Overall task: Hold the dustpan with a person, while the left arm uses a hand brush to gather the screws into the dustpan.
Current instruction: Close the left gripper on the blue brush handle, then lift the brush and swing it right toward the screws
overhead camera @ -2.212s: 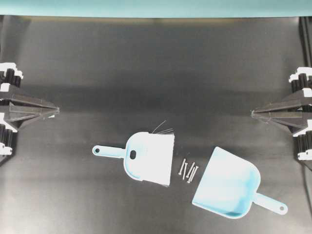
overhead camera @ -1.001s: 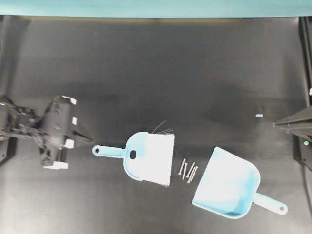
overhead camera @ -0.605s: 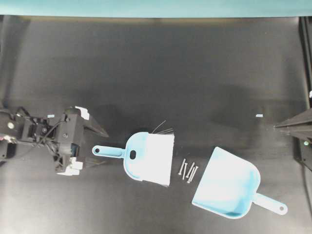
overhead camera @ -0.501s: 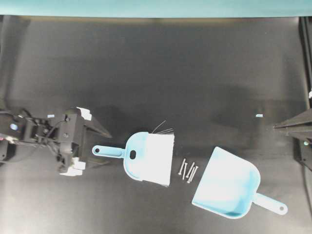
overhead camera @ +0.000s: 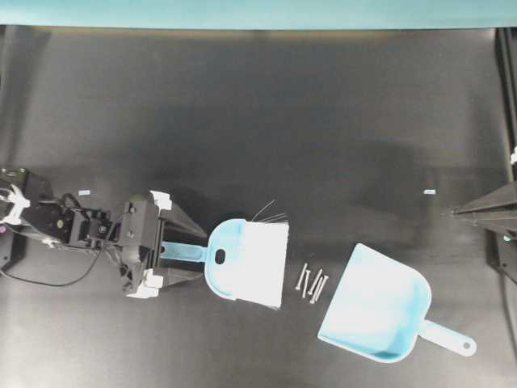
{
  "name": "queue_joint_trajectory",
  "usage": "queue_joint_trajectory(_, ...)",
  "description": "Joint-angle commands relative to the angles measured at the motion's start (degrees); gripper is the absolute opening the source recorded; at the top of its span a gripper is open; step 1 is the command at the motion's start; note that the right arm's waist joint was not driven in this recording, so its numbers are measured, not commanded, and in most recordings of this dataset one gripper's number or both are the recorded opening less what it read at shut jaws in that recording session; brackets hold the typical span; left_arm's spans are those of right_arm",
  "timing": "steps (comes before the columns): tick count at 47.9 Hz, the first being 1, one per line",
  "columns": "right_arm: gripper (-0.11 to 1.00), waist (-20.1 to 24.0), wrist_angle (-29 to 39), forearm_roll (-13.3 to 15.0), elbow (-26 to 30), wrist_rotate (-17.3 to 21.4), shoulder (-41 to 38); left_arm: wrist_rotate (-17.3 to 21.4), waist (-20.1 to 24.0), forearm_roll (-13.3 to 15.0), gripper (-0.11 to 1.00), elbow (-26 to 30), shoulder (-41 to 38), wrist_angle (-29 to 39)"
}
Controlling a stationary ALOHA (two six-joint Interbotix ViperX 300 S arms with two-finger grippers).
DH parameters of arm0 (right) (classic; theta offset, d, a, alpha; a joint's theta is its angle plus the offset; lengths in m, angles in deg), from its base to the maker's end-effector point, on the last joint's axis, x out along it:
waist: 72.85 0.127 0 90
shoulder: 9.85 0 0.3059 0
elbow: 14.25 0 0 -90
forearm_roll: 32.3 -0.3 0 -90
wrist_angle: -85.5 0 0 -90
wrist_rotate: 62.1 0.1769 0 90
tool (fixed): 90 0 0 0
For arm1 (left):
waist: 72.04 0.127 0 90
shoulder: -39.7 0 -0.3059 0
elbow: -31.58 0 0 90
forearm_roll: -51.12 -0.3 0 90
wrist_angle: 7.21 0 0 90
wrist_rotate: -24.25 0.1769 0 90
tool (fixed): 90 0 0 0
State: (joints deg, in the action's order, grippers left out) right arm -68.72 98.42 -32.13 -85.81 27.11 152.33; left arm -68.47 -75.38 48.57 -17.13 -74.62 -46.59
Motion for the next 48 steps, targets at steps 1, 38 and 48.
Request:
queue_joint_trajectory(1,0.00,0.00,-0.26,0.18,0.26,-0.44,-0.35,-0.26,0.18,-0.09,0.83,0.44,-1.67,-0.09)
queue_joint_trajectory(38,0.00,-0.09,-0.26,0.09,0.26,-0.44,-0.18,1.32,0.97,-0.09,0.30,4.66,8.09,18.19)
queue_joint_trajectory(48,0.00,0.00,-0.26,0.18,0.18,-0.44,-0.09,8.17,1.67,-0.09,0.30,13.71,17.75,45.88)
